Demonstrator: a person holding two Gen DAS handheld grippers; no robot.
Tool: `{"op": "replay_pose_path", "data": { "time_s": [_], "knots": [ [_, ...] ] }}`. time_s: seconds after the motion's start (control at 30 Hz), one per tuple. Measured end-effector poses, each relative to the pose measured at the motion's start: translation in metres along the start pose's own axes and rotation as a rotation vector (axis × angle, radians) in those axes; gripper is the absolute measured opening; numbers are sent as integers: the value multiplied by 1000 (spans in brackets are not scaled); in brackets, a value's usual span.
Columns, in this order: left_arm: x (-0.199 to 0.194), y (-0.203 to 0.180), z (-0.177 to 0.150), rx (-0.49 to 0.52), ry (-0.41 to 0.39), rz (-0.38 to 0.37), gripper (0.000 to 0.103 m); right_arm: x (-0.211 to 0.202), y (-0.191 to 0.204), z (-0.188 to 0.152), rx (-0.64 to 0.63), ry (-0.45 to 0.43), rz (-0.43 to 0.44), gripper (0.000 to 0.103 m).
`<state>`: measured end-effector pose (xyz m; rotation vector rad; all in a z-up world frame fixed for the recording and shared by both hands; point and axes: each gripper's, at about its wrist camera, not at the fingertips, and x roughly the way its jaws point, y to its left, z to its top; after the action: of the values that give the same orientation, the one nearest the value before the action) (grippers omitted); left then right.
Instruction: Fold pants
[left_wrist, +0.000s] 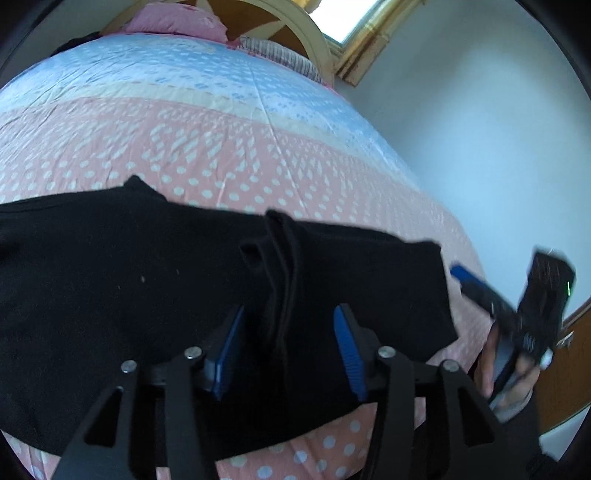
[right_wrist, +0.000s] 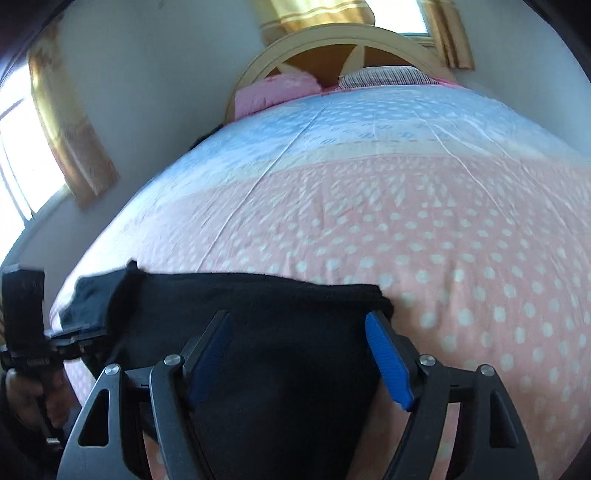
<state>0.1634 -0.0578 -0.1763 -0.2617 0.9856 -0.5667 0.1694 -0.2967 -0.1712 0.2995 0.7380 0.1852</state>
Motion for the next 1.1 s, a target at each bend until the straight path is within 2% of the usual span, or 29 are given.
{"op": "replay_pose_path", "data": {
  "time_s": [0.1, 0.17, 0.27, 0.3, 0.33, 0.37, 0.43, 0.47, 0.57, 0.63, 0.7, 0.77, 0.83, 0.9, 0.97, 1.0, 1.03, 1.07, 1.1],
  "knots": [
    [1, -6, -6, 56, -16, 36, 52, -24, 10, -3, -3, -28, -8, 75],
    [-1, -6, -6, 64, -21, 41, 52, -40, 21, -11, -6, -45, 51, 75],
    [-6, -2, -8, 48, -28, 31, 52, -42, 44, -34, -98, 31, 123, 75],
    [-6, -1, -8, 42, -30, 31, 52, -32, 53, -47, -155, 105, 92, 75],
    [-7, -1, -10, 38, -32, 32, 52, -29, 56, -55, -195, 125, 57, 75],
    [-8, -1, -12, 39, -32, 35, 52, -32, 65, -65, -276, 82, 15, 75],
    [-7, -3, -16, 52, -28, 44, 52, -34, 80, -72, -371, 84, -42, 76],
    [-7, -4, -17, 63, -29, 50, 52, -36, 83, -71, -376, 81, -41, 76],
    [-13, -4, -20, 66, -25, 50, 52, -46, 89, -60, -297, 45, 69, 76],
    [-22, -2, -18, 83, -20, 62, 52, -48, 108, -50, -309, 12, 106, 76],
    [-38, 5, -15, 120, -43, 102, 53, -42, 131, -43, -351, -11, 150, 76],
    [-60, 23, -10, 140, -85, 168, 62, -31, 155, -41, -380, 1, 205, 76],
    [-85, 52, -6, 113, -133, 245, 68, -18, 172, -39, -402, 9, 226, 75],
    [-107, 86, -3, 45, -168, 307, 70, -3, 190, -44, -419, 39, 249, 71],
    [-128, 121, -3, -29, -200, 371, 70, 11, 203, -49, -426, 71, 264, 57],
    [-139, 140, -5, -66, -224, 418, 70, 19, 210, -52, -435, 90, 246, 55],
    [-146, 152, -8, -86, -238, 450, 70, 22, 210, -58, -444, 105, 226, 49],
    [-153, 164, -10, -108, -249, 477, 70, 26, 212, -61, -448, 116, 214, 36],
    [-158, 176, -12, -132, -261, 498, 70, 30, 212, -65, -444, 128, 207, 31]
  ]
}}
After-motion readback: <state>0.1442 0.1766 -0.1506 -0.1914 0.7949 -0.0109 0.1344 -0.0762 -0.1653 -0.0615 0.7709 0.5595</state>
